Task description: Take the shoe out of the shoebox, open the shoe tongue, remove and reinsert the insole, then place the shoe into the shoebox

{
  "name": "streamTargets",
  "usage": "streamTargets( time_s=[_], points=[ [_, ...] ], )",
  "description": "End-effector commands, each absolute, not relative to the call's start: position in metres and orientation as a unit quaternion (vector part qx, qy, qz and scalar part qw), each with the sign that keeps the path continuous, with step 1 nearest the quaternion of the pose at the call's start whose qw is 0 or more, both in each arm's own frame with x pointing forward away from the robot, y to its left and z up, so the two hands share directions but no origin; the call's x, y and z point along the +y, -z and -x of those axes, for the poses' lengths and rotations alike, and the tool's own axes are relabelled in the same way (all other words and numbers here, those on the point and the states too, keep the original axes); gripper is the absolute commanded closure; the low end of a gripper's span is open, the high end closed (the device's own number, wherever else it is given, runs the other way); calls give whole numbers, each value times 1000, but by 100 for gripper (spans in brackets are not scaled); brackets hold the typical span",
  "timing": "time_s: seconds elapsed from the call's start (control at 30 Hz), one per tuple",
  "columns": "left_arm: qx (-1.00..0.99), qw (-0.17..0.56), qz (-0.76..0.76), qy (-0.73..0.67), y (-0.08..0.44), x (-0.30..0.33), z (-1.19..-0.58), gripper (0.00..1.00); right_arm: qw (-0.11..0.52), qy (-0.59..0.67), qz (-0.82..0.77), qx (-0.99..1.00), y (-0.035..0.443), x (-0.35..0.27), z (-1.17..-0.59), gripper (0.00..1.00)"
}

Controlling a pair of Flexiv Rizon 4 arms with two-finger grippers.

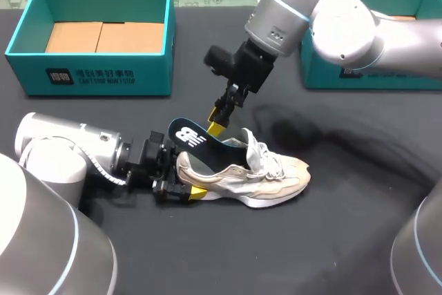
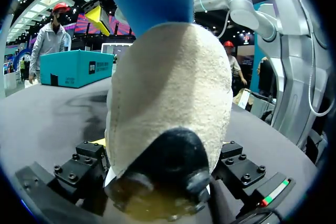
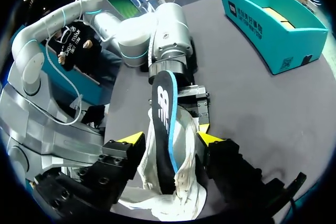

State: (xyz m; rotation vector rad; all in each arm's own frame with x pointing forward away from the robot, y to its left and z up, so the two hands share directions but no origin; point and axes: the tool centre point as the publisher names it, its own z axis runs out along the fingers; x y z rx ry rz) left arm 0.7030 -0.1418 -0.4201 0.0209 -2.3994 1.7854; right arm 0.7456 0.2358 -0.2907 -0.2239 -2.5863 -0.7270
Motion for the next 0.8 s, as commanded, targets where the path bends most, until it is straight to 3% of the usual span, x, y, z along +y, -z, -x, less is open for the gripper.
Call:
streamTargets(
  time_s=[0.03, 0.2, 0.8],
  points=[
    [-800, 75, -7, -595, 422, -142, -704, 100, 240, 268, 76, -930, 304, 245, -751, 39],
    [-800, 75, -7, -595, 422, -142, -704, 100, 252, 284, 75, -922, 313, 249, -746, 51],
    [-800, 75, -7, -595, 422, -142, -704, 100, 274, 313, 112, -902, 326, 249, -707, 61]
  ],
)
